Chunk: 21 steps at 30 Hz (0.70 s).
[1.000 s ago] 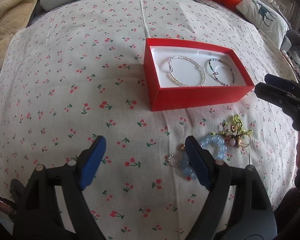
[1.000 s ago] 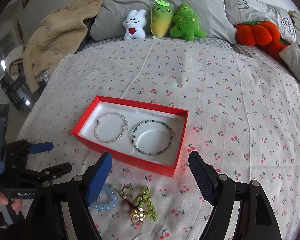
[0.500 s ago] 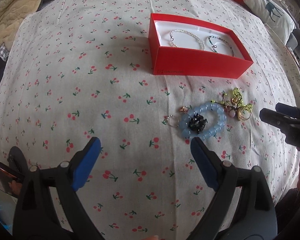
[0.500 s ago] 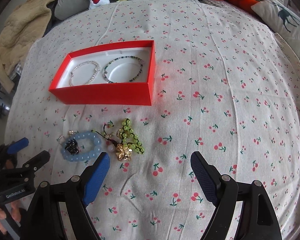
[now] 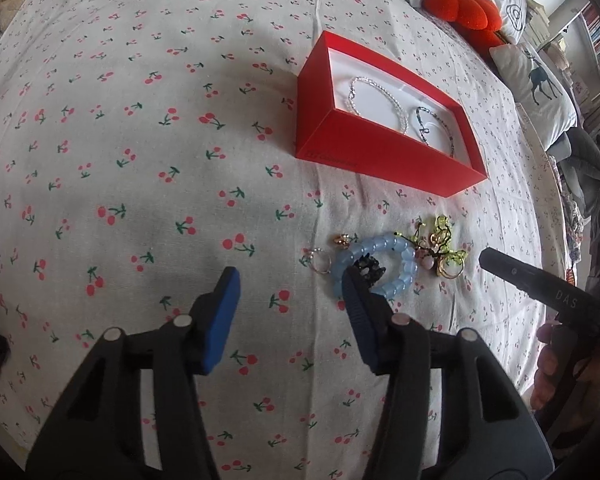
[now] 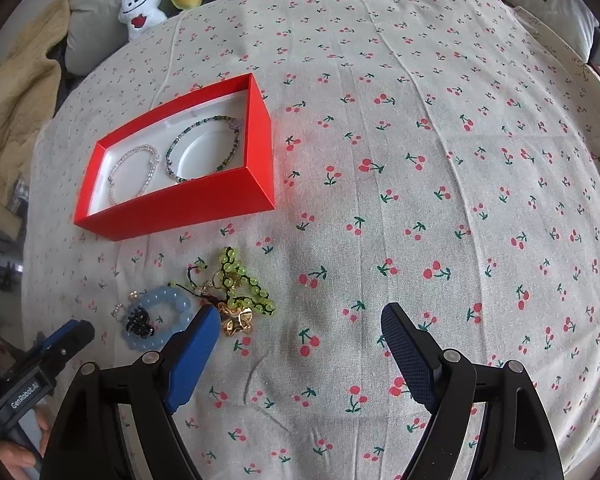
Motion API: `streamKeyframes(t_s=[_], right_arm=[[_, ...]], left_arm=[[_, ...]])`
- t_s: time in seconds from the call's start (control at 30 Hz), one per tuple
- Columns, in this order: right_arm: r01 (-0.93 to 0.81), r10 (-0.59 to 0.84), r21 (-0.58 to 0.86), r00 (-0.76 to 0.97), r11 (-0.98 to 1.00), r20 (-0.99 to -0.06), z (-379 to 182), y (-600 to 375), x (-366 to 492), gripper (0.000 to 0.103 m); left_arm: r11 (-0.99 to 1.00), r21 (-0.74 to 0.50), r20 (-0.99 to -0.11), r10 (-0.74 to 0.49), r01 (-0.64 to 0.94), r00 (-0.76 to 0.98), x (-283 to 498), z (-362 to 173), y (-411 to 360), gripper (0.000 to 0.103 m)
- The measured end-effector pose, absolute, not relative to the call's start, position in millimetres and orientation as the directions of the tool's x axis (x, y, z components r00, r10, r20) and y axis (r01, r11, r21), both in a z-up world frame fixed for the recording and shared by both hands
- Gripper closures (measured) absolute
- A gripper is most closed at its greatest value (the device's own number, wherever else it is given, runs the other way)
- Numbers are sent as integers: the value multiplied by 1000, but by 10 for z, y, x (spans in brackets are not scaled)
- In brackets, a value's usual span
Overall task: Organize jewelry
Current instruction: 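Withdraw both tools from the box back toward the remaining jewelry, then grasp the light blue bead bracelet with left tool while right tool grasps the green leafy charm bracelet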
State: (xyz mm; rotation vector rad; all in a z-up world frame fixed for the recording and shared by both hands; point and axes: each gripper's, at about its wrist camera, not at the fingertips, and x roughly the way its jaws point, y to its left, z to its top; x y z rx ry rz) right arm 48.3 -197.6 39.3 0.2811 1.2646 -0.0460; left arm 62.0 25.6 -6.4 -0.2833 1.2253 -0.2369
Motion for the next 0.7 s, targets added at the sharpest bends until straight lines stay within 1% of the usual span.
streamKeyframes(t_s=[0.03,0.07,0.1,0.13,0.2,0.3,0.53,0.6,0.63,0.67,0.7], right_arm=[[188,123,187,306,964,-944,394,-1979,487,19],[186,126,189,307,964,-943,396,-1971,498,19],[182,127,190,308,965,-943,397,-1960,507,19],[179,128,191,311,965,-942,400,-1958,508,19],[172,131,192,317,966,-940,402,-1956,529,19],[165,130,191,321,968,-938,394,-1967,554,19],[165,137,198,319,966,-938,355,-1999,599,20],[163,147,207,322,965,-935,350,-2007,606,23],[163,151,212,323,964,-934,348,-2013,614,27],[163,155,216,323,963,-934,344,-2019,623,32],[164,160,221,323,961,-933,338,-2028,631,35]], left_arm=[[935,-355,-885,-345,26,312,635,-85,226,63],[928,-371,-883,-361,25,301,646,-111,205,68],[921,-388,-880,-378,23,289,652,-134,182,77],[916,-401,-878,-391,23,277,654,-153,160,81],[908,-419,-876,-411,27,253,657,-197,100,83],[900,-435,-872,-427,22,240,664,-238,36,83],[930,-366,-894,-358,21,270,676,-284,-83,83],[940,-339,-899,-332,28,287,660,-282,-129,83],[946,-322,-901,-317,35,295,649,-280,-152,84],[953,-300,-905,-299,44,304,650,-276,-187,85],[960,-275,-909,-277,53,312,636,-268,-211,90]])
